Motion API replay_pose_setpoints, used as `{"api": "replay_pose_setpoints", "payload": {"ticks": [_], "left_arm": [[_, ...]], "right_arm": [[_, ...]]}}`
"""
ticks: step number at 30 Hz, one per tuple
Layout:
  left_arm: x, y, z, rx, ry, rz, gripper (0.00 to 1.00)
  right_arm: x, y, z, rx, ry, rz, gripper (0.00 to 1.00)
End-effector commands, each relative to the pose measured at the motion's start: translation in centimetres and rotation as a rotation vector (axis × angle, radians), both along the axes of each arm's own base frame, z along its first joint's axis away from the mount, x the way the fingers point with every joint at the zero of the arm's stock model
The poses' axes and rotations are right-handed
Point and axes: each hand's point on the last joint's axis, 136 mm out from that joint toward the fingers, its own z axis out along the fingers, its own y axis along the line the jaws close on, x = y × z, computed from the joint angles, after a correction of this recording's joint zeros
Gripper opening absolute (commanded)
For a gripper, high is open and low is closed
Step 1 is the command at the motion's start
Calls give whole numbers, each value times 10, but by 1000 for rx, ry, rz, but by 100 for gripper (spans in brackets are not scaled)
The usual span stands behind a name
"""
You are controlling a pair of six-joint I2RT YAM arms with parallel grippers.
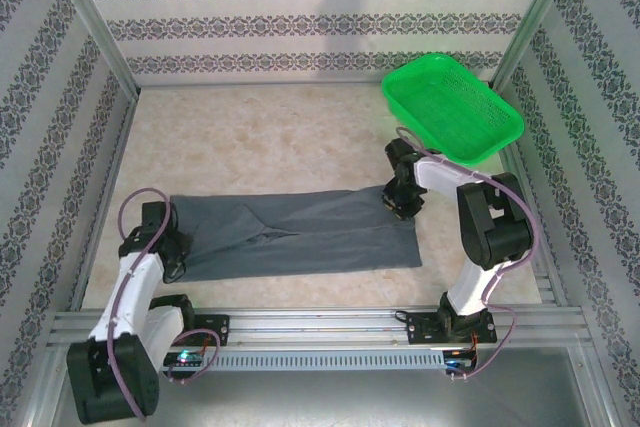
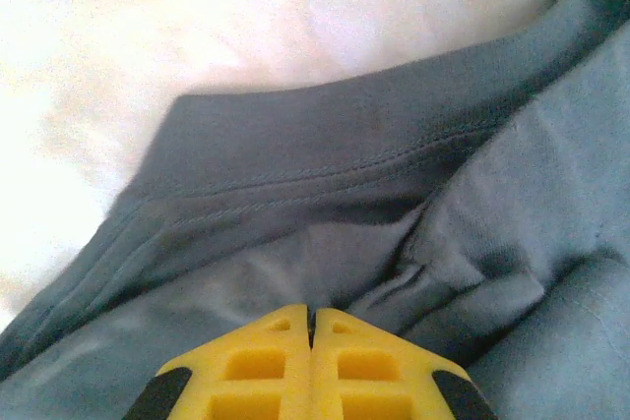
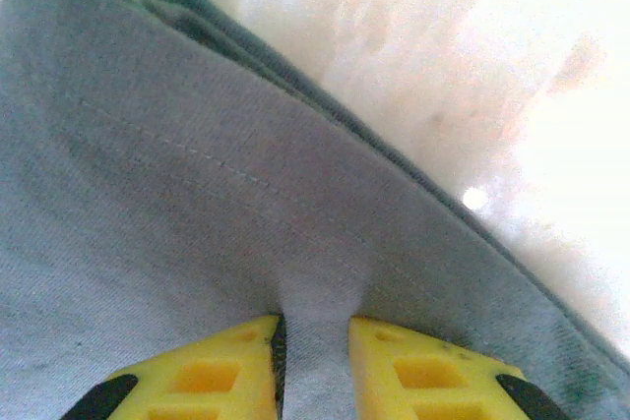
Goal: Fold and stack the t-shirts
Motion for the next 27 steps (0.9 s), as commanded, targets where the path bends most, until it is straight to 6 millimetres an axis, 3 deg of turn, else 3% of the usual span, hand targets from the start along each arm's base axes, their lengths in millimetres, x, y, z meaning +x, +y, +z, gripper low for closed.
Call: {"api": "replay_pose_setpoints", "payload": {"ticks": [1,5,10,12,16,17,22,24,27], "left_arm": [[29,-18,-5,-38,-64,-68,0],[49,-36,-6,-27,-57,-137,0],[47,-41,-9,-17,-38,-146,2],[47,-42,-5,-12,-49,-174,18],[43,-34,21,55,-34,-224,45],[43,-30,33,80,-46,-223,47],[60,-25,83,123,-116,-236,48],[70,-32,85,91,-120,-256,49],[93,-48,81,33,-148,-332,47]], "right_arm": [[-6,-15,-10,-19,61,19,26],[7,-29,-2,-43,47,-2,26],[20,-45,3,-25,12,-41,26],[29,-43,6,1,-13,-7,28],[44,-30,27,7,-77,117,36],[45,-27,35,1,-101,141,39],[44,-12,77,-12,-239,217,46],[47,3,95,7,-321,274,47],[53,42,116,73,-425,428,49]]}}
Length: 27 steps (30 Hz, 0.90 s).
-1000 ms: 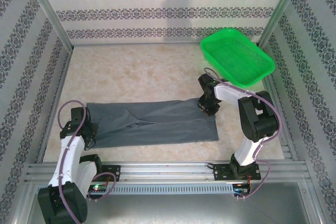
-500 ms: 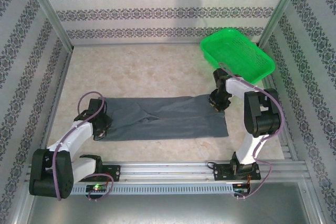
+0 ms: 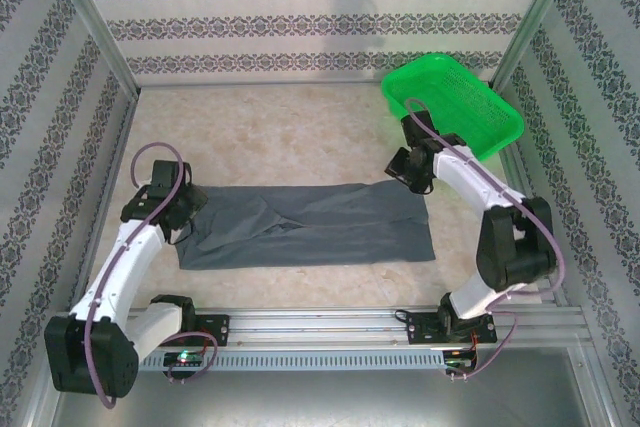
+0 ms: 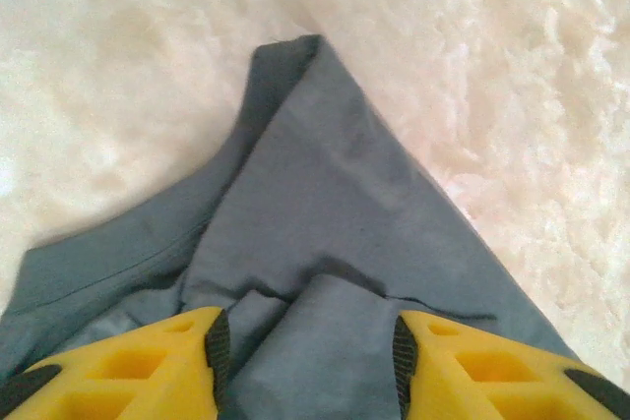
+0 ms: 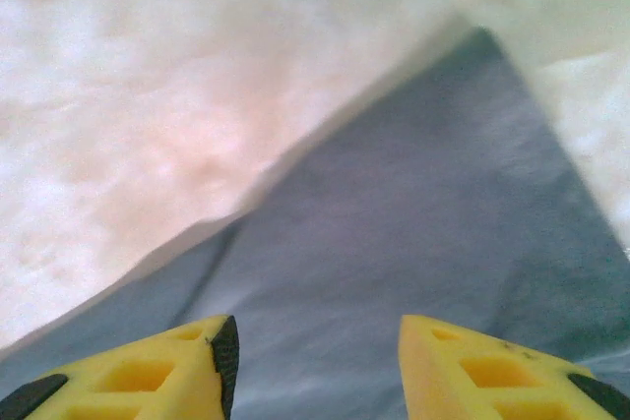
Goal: Fold and stack the t-shirts
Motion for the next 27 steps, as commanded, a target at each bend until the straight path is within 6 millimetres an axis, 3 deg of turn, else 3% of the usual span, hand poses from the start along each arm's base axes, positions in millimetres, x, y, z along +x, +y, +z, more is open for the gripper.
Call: {"api": "replay_pose_setpoints", "payload": {"ticks": [1,5,9,14,20,23,27], "left_arm": [[10,-19,-20,-43,55,-128,46],[22,-25,-57,-173,149,-173,45],[38,-29,-70,-171,117,-264,51],[40,-36,-90,-187,121,-326,49],[27,-43,-99,-213,148,-350,32],[25,-46,-90,-214,127,-363,16],[18,-45,-68,-168,115,-368,8]], "right_arm": [[7,42,19,56,-108,199,49],[6,96,29,228,-181,373,51],[-4,118,33,262,-191,458,51],[-12,119,28,281,-172,449,51],[-14,115,25,276,-161,425,51],[-13,115,23,278,-157,415,49],[-12,115,22,274,-156,405,48]]}}
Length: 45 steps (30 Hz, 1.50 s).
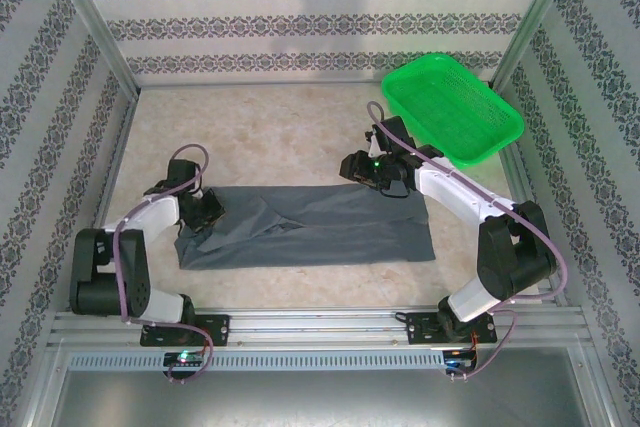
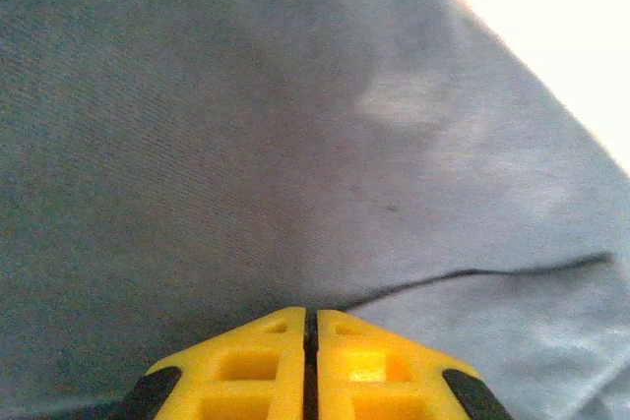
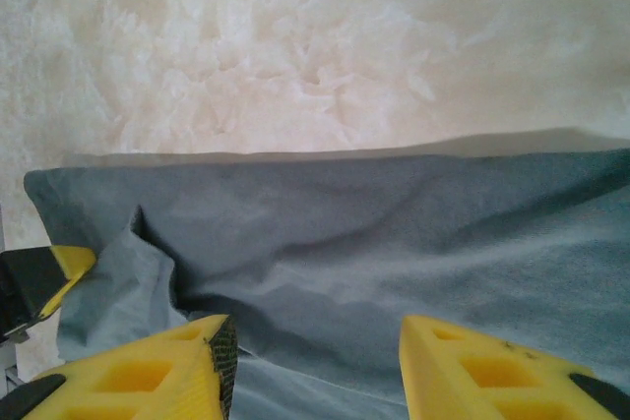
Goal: Fold and stack the t-shirts
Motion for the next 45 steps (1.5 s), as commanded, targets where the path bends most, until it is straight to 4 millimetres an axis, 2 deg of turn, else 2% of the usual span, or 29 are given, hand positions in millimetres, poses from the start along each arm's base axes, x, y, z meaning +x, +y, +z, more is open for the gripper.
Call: {"api": "replay_pose_setpoints", "payload": {"ticks": [1,3,8,14,20,23,26,30,31,33,35,39,41,43,45], "left_arm": [[-8,-3,19,29,-19,-34,8],[-15,-5,24,47,-10,-45,4],[-31,-15,33,70,-14,-60,3],[-58,-28,43,74,-9,-76,0],[-100,-43,33,0,40,-95,0],[-117,-59,20,-90,65,-115,0],[-133,-70,7,-127,114,-137,5],[-140,-77,7,-141,120,-154,14],[-142,-77,8,-139,123,-155,19],[-146,-71,6,-94,151,-138,34],[-144,-68,10,-77,152,-108,47],[-107,-66,45,-62,-13,-43,52],[-86,-66,57,-45,-77,-33,55],[-66,-73,55,-34,-98,-55,57],[-50,-79,43,-15,-93,-90,58]], "right_arm": [[-1,1,0,13,4,-12,48],[-1,1,-1,14,5,-14,48],[0,4,2,30,-1,-12,47],[-6,19,20,117,-45,41,47],[-21,23,18,121,-39,56,47],[-26,21,15,119,-32,51,47],[-30,20,14,115,-29,52,47],[-33,17,8,102,-18,50,47],[-34,17,7,101,-13,48,48],[-35,16,5,100,-8,47,47],[-36,16,3,99,-5,46,47],[-40,24,9,115,-25,86,48],[-46,31,9,109,-31,123,48],[-52,36,5,100,-24,148,48],[-56,39,3,103,-16,155,48]]}}
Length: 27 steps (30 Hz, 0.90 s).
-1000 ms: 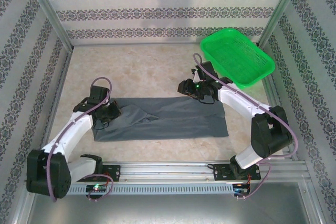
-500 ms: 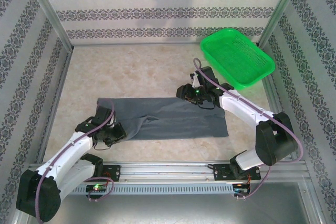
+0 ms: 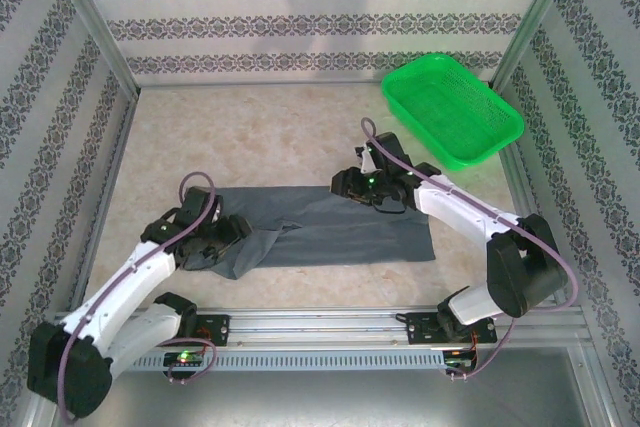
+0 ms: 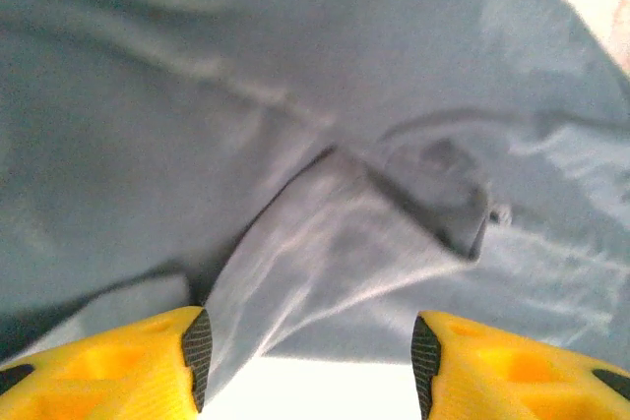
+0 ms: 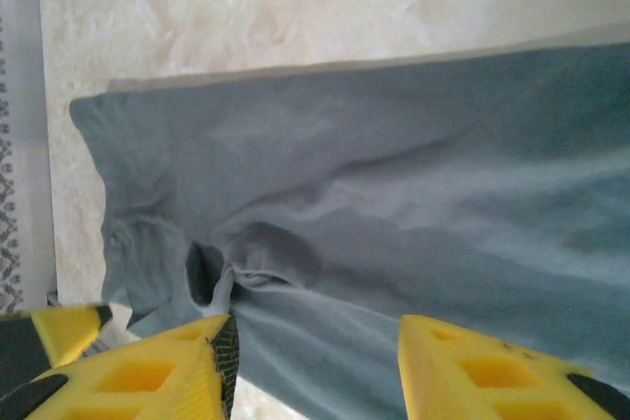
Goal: Fold and stack the t-shirts
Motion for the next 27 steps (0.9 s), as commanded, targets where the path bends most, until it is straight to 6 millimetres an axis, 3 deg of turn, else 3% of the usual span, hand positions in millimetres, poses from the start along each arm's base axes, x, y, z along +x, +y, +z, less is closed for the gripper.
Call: {"api": "replay_pose_setpoints", "payload": {"ticks": [1,6,11,23,27], "left_arm": [[35,-5,-11,50,-63,-26,57],[64,-12,-32,85,-87,-106,58],[70,-19,-47,78,-88,-154,58],[14,-43,-49,-54,-39,-168,54],[5,-57,-34,-107,-78,-186,51]], "right_arm": [[-10,6,5,16,-23,40,48],[-12,7,11,23,-32,39,48],[-14,6,14,19,-36,41,48],[-10,6,12,18,-35,31,48],[-8,8,11,21,-34,32,48]]}}
